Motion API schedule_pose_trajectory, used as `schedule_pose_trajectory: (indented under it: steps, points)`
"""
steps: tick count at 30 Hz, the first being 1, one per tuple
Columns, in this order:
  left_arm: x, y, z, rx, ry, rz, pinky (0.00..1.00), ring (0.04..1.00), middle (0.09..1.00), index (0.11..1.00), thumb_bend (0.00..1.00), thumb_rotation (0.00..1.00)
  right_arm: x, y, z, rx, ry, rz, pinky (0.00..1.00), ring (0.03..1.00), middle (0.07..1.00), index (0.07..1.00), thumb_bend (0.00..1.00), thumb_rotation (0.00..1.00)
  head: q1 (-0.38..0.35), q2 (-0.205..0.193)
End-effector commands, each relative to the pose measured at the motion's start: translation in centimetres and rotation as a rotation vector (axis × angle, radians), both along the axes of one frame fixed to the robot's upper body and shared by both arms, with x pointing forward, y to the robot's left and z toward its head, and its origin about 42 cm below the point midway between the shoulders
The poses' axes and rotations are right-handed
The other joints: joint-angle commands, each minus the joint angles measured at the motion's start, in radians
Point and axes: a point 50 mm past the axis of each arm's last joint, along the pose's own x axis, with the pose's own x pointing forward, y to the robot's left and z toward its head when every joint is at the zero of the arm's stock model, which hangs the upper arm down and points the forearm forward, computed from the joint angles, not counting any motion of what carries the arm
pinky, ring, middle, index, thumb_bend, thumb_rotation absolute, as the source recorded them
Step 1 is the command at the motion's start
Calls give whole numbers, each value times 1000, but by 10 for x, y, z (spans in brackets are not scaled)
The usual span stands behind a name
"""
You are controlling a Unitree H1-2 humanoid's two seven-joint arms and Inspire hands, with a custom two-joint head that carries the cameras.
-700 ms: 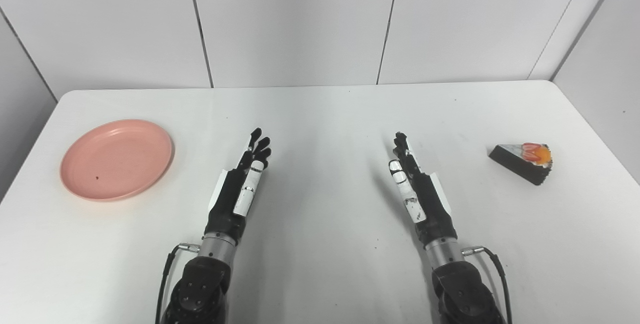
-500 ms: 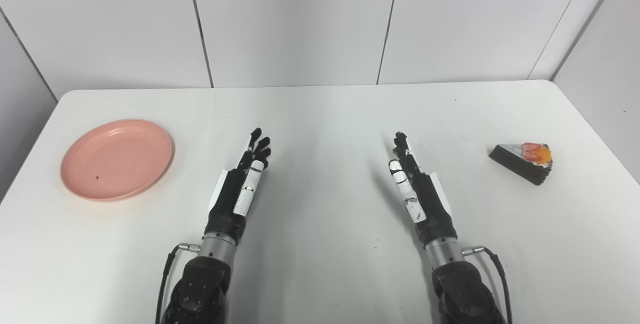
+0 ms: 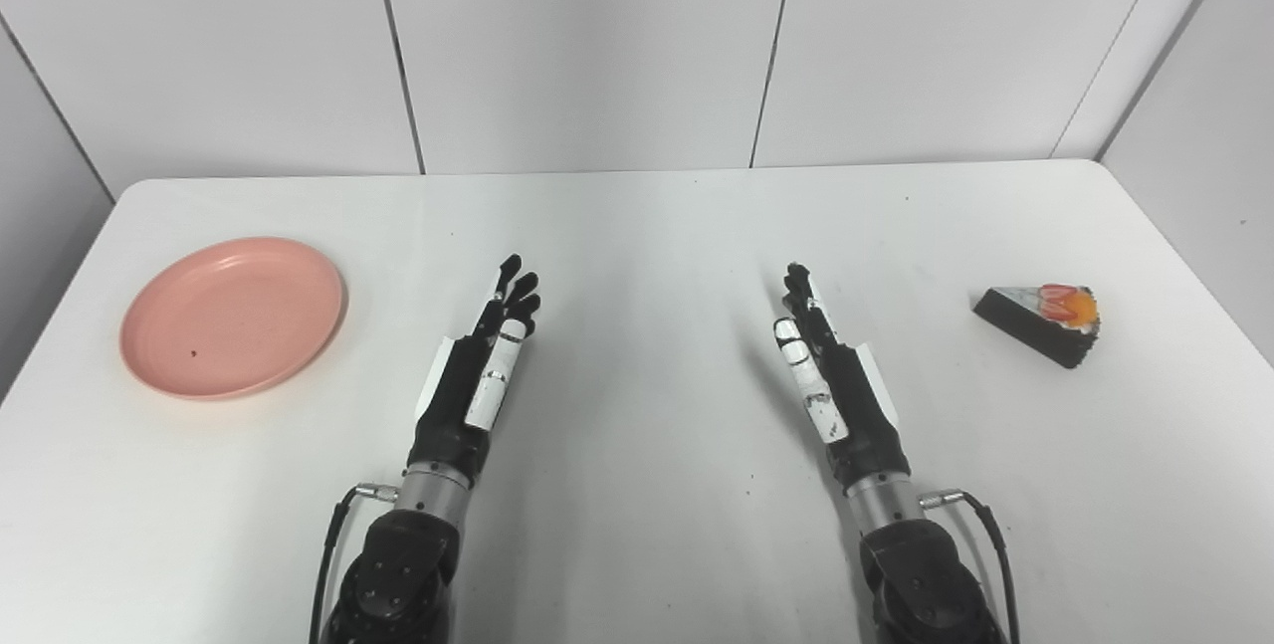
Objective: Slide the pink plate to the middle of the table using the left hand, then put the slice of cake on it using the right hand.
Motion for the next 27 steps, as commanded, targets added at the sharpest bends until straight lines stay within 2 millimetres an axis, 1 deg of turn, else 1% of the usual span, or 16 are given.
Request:
schedule_pose_trajectory:
  steps: [1,6,9,11,13,14,15,16,17,18,19,20,22,23,24,27]
  points:
    - [-8,1,-14,3,38,-7,938,948,963,975,408,1000,5,2,14,5,-57,9,1000,991,1000,1000,231,1000,1,-1]
    - [-8,1,-14,0,40,-12,942,950,965,978,405,1000,4,2,15,6,-53,9,1000,992,1000,1000,205,1000,2,-2]
    - [-8,1,-14,-1,42,-12,944,950,964,977,407,1000,5,2,15,3,-57,8,1000,990,1000,1000,217,1000,3,-3]
    - [-7,0,-15,1,41,-11,942,948,963,975,401,1000,5,1,14,4,-58,9,1000,989,1000,1000,220,1000,23,-11]
    - [-7,-1,-16,5,34,-10,936,944,961,972,400,1000,5,0,14,-3,-58,8,1000,989,1000,1000,209,1000,51,-19]
    - [-6,-3,-18,7,34,-10,934,942,961,972,400,1000,5,-2,13,-4,-57,8,998,990,1000,1000,197,1000,86,-29]
    - [-6,-4,-18,9,33,-11,934,942,961,971,401,1000,5,-3,13,-5,-56,9,999,991,1000,1000,192,1000,86,-29]
    - [-6,-7,-20,9,33,-12,934,942,961,971,401,1000,5,-5,14,-3,-55,11,1000,992,1000,1000,190,1000,124,-43]
    - [-6,-9,-21,9,33,-13,932,940,961,969,407,1000,4,-6,14,-1,-55,13,1000,996,1000,1000,183,1000,124,-43]
    - [-6,-12,-22,10,34,-13,930,940,961,968,411,1000,4,-8,14,3,-56,15,1000,998,1000,1000,179,1000,162,-59]
    - [-5,-14,-23,11,35,-13,929,940,960,968,416,1000,4,-10,13,6,-56,17,1000,1000,1000,1000,175,1000,162,-59]
    - [-5,-18,-25,10,39,-13,929,940,960,967,416,1000,4,-12,12,6,-59,23,1000,1000,1000,1000,174,1000,201,-79]
    - [-3,-24,-29,11,43,-12,926,940,958,965,415,1000,4,-17,11,16,-61,34,1000,1000,1000,1000,157,1000,230,-96]
    - [-3,-25,-31,13,43,-12,924,940,957,964,413,1000,4,-18,10,19,-60,36,1000,1000,1000,1000,151,1000,230,-96]
    - [-2,-28,-32,13,44,-11,923,940,957,964,412,1000,4,-21,9,19,-60,36,1000,1000,1000,1000,147,1000,257,-114]
    - [0,-35,-38,5,50,-11,923,943,956,962,400,1000,5,-25,7,25,-60,34,1000,1000,1000,1000,119,1000,295,-140]
